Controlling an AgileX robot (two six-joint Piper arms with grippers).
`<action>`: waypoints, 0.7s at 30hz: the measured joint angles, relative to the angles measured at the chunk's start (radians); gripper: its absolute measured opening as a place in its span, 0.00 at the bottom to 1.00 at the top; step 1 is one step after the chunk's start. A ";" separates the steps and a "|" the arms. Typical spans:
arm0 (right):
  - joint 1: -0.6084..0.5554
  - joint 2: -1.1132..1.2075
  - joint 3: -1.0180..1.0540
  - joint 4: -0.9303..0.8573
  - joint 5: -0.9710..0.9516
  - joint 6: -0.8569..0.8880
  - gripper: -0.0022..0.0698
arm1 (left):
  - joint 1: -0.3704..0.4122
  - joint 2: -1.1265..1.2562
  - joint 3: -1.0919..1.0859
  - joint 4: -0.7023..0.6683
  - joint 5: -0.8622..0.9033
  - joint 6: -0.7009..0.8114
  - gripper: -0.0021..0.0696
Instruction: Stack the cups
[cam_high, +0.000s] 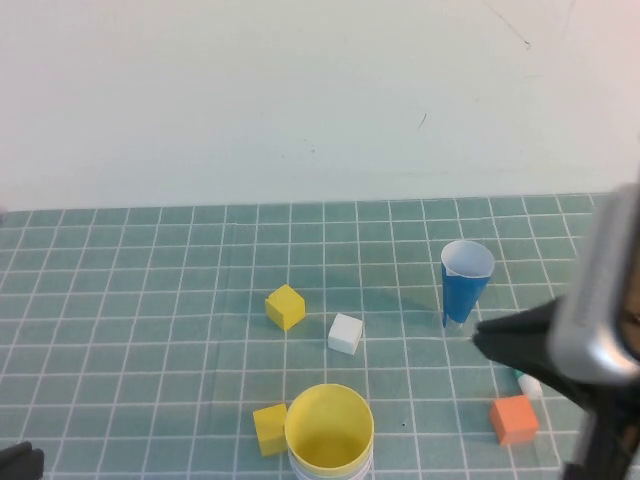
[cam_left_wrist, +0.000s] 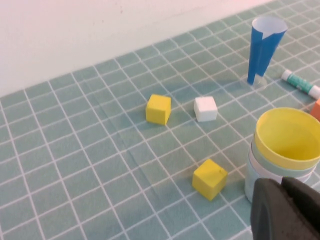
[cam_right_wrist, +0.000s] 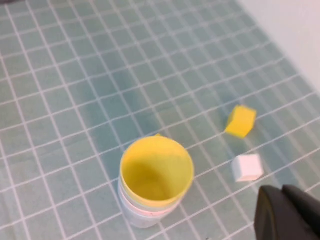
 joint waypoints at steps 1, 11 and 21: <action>0.000 -0.042 0.032 0.002 -0.019 -0.014 0.03 | 0.000 -0.018 0.015 0.000 -0.011 -0.001 0.03; 0.000 -0.323 0.219 0.073 -0.122 -0.152 0.03 | 0.000 -0.054 0.067 -0.002 -0.030 -0.004 0.03; 0.000 -0.350 0.245 0.078 -0.124 -0.160 0.03 | 0.000 -0.054 0.073 -0.002 0.032 -0.004 0.03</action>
